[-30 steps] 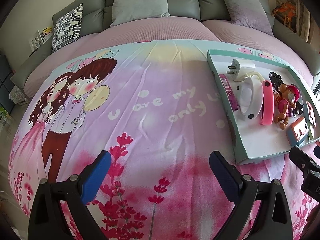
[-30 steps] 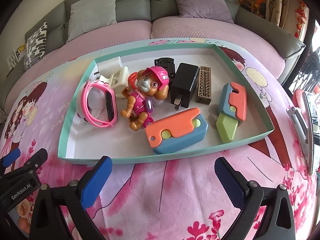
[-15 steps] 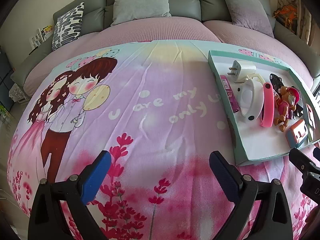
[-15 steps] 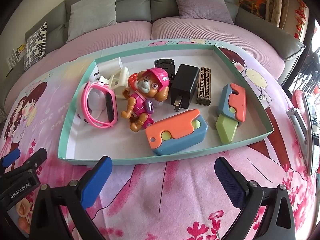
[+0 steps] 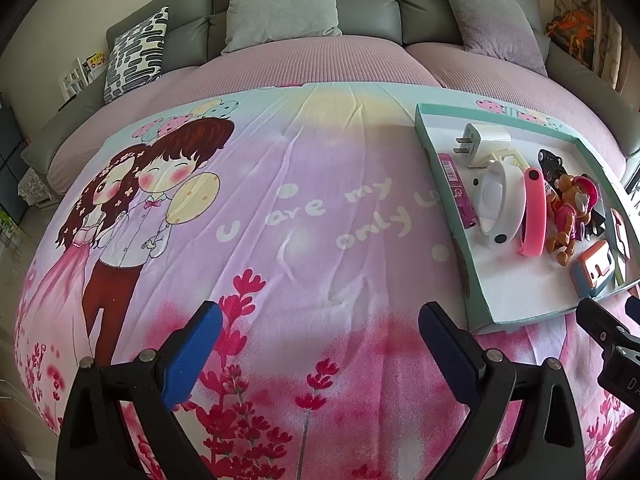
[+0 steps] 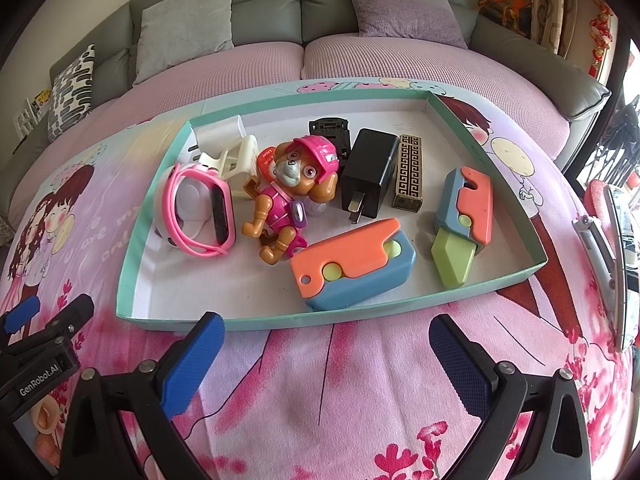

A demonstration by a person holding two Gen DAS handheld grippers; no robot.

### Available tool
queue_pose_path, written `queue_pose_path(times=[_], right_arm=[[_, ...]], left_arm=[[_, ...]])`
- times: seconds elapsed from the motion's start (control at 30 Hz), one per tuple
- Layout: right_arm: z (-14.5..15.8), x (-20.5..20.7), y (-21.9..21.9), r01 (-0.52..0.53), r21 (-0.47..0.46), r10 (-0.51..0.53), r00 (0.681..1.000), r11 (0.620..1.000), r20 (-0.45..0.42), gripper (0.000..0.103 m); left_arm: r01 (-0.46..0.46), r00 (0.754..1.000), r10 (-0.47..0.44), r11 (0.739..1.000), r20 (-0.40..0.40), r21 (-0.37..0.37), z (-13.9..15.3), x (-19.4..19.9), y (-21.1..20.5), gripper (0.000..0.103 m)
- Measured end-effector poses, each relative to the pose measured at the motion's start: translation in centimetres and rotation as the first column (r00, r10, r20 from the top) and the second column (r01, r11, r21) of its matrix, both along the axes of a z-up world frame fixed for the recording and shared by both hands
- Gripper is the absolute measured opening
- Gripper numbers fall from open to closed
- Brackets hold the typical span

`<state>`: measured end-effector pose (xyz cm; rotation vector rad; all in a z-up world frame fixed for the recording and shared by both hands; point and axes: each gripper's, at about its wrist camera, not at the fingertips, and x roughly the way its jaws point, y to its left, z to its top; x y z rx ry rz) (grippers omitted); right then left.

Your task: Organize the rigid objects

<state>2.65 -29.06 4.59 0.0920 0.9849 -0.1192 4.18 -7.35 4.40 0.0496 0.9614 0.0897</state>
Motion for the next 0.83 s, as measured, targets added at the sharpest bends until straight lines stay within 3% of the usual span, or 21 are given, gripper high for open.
queue_pose_path(times=[0.83], right_arm=[[-0.11, 0.06, 0.03, -0.002, 0.0, 0.002, 1.0, 1.0, -0.001, 0.103]], left_arm=[[-0.005, 1.0, 0.005, 1.0, 0.005, -0.015, 0.1, -0.14, 0.32, 0.099]])
